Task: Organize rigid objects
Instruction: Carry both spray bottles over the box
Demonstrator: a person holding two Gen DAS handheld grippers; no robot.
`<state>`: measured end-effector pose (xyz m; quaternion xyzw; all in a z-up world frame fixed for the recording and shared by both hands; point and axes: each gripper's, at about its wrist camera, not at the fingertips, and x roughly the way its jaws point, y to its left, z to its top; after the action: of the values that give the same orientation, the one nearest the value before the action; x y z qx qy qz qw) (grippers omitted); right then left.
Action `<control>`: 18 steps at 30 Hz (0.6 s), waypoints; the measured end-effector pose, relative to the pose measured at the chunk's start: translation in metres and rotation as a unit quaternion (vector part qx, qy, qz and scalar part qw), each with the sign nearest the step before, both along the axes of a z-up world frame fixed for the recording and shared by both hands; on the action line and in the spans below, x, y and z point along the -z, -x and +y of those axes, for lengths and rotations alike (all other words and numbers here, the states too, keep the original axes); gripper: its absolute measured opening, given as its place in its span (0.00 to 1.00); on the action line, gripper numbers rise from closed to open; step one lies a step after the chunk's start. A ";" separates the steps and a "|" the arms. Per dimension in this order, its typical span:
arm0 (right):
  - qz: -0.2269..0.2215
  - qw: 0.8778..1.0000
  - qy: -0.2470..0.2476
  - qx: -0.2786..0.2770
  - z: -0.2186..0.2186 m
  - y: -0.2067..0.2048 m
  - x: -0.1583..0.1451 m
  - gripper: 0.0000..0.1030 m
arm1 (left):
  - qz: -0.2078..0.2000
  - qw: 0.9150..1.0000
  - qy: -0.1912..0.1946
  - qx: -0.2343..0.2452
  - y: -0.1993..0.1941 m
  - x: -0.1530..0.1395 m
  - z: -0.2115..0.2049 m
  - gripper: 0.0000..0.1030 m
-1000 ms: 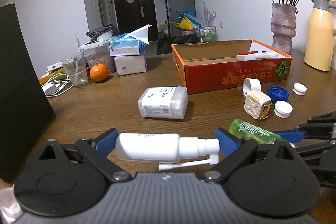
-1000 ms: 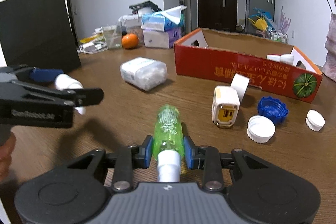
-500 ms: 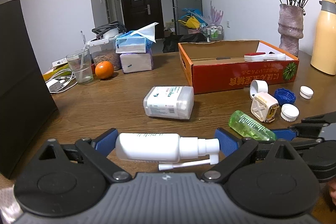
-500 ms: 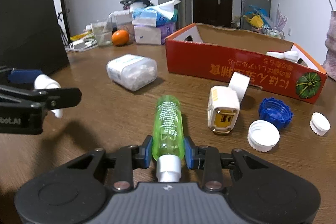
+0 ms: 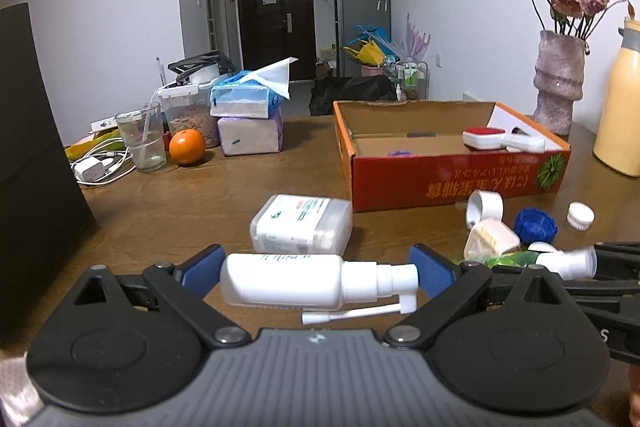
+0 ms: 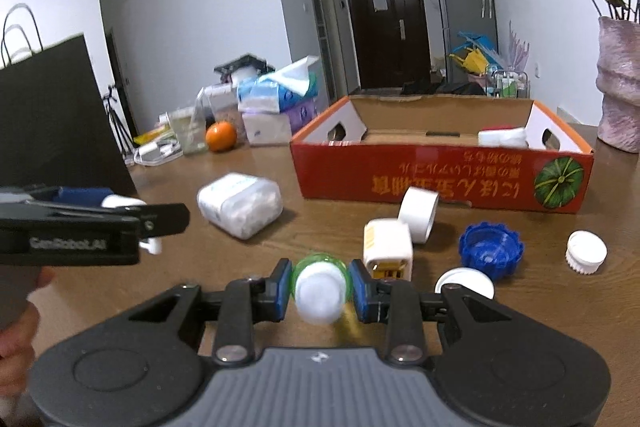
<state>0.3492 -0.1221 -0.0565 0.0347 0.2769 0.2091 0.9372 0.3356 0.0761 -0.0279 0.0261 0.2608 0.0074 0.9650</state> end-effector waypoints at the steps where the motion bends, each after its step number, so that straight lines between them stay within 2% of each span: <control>1: -0.003 1.000 -0.005 0.001 -0.003 0.000 -0.002 0.29 | 0.000 1.000 0.003 -0.001 -0.002 -0.002 -0.002 0.97; 12: -0.033 0.999 -0.039 0.009 -0.025 -0.009 -0.027 0.29 | -0.004 1.000 0.014 -0.011 -0.024 -0.017 -0.017 0.97; 18: -0.055 0.996 -0.056 0.031 -0.043 -0.020 -0.043 0.29 | -0.014 1.000 0.019 -0.008 -0.039 -0.026 -0.030 0.97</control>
<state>0.3695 -0.1655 -0.0136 0.0846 0.2119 0.1965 0.9536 0.3746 0.0462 -0.0017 0.0060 0.2478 0.0105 0.9687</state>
